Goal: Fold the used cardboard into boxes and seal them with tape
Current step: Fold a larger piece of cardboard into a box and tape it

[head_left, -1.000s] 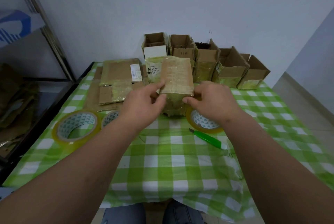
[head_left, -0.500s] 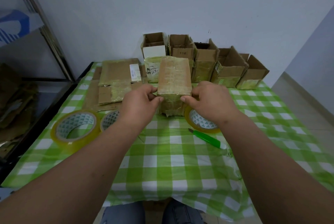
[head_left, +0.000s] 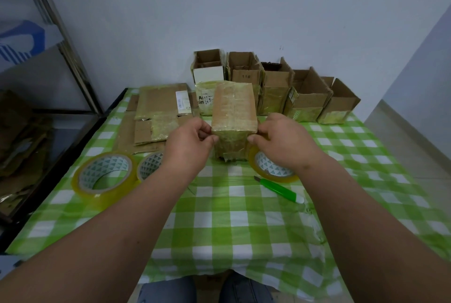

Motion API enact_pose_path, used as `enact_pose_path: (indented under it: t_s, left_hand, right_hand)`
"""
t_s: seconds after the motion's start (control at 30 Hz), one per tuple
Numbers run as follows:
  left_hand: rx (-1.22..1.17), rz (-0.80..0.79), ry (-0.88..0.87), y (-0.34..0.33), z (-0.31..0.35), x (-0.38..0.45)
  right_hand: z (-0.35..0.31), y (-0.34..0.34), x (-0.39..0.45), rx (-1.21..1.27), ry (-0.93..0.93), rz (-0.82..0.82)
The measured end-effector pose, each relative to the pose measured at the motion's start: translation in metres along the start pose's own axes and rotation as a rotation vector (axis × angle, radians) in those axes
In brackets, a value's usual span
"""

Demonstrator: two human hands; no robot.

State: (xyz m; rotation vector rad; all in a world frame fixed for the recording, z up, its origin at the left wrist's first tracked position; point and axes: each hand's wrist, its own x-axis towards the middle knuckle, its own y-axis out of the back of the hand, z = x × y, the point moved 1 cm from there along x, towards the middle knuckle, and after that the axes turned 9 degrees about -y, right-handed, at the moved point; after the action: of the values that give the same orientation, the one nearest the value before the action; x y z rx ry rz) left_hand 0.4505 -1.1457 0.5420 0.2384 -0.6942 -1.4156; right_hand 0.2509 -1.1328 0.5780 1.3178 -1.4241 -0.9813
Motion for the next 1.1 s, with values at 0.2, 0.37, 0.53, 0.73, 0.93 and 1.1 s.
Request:
enact_pose_path:
  t_s: [0.2,0.37,0.53,0.73,0.93,1.1]
  left_hand:
    - [-0.008,0.047,-0.055,0.009,0.010,0.003]
    - [0.046,-0.004,-0.053,0.017,0.010,-0.001]
    - [0.065,-0.019,-0.069,0.019,0.011,-0.009]
    - [0.042,-0.024,-0.191,0.034,0.029,-0.015]
    - [0.016,-0.014,-0.270,0.052,0.037,-0.019]
    - [-0.010,-0.096,-0.170,0.051,0.026,-0.035]
  right_hand:
    - [-0.003,0.006,-0.010,0.099,0.032,0.051]
    - [-0.009,0.016,-0.020,0.068,0.045,-0.153]
    - [-0.004,0.019,-0.028,-0.090,-0.030,-0.188]
    - [-0.014,0.034,-0.044,0.029,-0.010,-0.063]
    - [-0.039,0.049,-0.073,0.222,-0.043,-0.014]
    - [-0.052,0.026,-0.098,0.326,-0.123,-0.036]
